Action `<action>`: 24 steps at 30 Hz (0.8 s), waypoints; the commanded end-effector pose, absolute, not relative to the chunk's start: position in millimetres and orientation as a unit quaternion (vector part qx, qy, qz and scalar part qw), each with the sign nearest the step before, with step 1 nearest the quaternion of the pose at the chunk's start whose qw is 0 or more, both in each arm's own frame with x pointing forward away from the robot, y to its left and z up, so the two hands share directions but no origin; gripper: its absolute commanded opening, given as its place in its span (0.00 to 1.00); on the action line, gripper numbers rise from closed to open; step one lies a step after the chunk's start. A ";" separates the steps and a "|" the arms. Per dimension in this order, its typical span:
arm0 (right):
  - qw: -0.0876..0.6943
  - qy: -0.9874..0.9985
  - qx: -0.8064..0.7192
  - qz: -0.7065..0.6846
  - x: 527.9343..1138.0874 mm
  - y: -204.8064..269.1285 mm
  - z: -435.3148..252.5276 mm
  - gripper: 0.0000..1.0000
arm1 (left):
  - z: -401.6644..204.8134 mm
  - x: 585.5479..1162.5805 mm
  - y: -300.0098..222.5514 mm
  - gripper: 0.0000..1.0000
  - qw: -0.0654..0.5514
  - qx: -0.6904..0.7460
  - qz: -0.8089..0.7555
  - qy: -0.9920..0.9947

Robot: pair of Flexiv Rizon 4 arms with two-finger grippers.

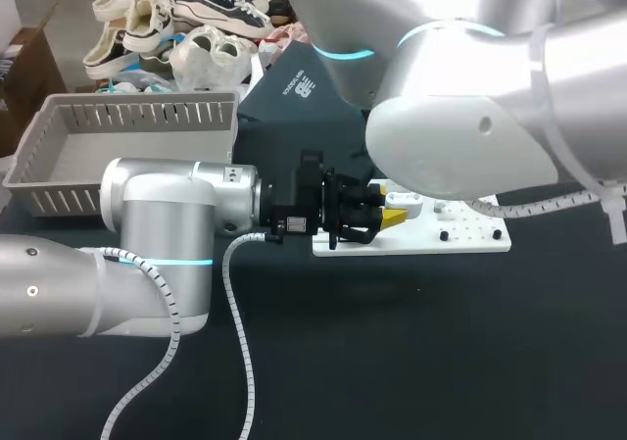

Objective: Pick up each earbud case from the left stands, insert the matching earbuds, close the lid, and place the case in the box.

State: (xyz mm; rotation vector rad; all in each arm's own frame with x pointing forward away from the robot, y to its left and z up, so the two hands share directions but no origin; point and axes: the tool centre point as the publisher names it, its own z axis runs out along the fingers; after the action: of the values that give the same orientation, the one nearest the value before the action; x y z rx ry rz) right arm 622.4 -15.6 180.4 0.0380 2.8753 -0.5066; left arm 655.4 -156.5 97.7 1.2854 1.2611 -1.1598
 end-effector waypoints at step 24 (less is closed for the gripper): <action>0.030 0.972 0.163 -0.164 643.8 -11.5 180.8 0.00 | 96.9 655.7 -156.8 0.00 0.480 0.526 -0.475 0.516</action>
State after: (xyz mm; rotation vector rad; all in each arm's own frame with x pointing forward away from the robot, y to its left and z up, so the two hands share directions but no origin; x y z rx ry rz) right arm 644.8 -11.5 180.7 0.5027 2.9994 -0.5055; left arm 655.4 -156.5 97.7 1.2854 1.2612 -1.1598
